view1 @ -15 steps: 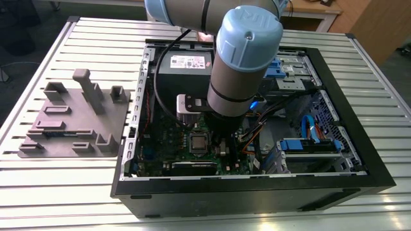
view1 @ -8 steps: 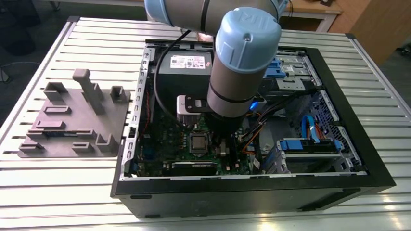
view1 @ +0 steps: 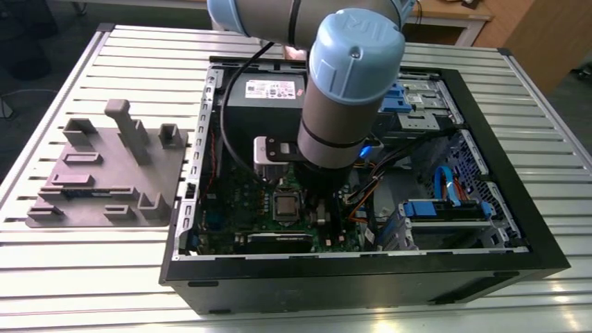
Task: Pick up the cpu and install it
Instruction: 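Install the first cpu locking lever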
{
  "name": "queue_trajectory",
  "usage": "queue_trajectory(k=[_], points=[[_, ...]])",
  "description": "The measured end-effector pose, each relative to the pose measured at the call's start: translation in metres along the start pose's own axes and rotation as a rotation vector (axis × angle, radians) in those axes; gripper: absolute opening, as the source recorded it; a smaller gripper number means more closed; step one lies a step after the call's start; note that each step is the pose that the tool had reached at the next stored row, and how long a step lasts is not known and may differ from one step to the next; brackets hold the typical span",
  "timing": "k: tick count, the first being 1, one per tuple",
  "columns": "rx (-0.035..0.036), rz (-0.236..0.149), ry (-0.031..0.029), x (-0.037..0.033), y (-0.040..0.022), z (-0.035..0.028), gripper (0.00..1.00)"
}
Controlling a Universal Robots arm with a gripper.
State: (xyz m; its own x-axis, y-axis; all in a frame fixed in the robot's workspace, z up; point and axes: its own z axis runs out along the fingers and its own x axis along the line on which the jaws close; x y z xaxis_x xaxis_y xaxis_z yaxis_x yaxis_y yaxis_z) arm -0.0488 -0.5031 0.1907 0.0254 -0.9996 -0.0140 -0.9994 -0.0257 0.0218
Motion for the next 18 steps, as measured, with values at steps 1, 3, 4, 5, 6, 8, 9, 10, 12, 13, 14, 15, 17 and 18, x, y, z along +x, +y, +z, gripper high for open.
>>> queue_trajectory(k=[1,3,4,5,6,8,9,10,12,13,14,15,17,18], points=[[0.0002,0.000,-0.0014,-0.0001,0.0000,-0.0015,0.10],[-0.0003,0.000,-0.0026,0.0000,0.0003,-0.0071,0.10],[-0.0002,0.000,-0.0031,0.0000,0.0004,-0.0100,0.10],[-0.0003,0.000,-0.0031,-0.0001,0.0004,-0.0128,0.10],[-0.0002,0.000,-0.0032,-0.0001,0.0005,-0.0163,0.10],[-0.0003,0.000,-0.0034,-0.0002,0.0007,-0.0234,0.10],[-0.0003,0.000,-0.0035,-0.0002,0.0007,-0.0265,0.10],[-0.0002,0.000,-0.0037,-0.0003,0.0007,-0.0284,0.10],[-0.0002,0.000,-0.0039,-0.0003,0.0008,-0.0288,0.10],[-0.0002,0.000,-0.0040,-0.0003,0.0008,-0.0288,0.10],[-0.0003,0.000,-0.0039,-0.0003,0.0008,-0.0288,0.10],[-0.0005,0.000,-0.0039,-0.0003,0.0008,-0.0288,0.10],[-0.0007,0.000,-0.0038,-0.0003,0.0008,-0.0289,0.10],[-0.0006,0.000,-0.0038,-0.0003,0.0008,-0.0288,0.10]])
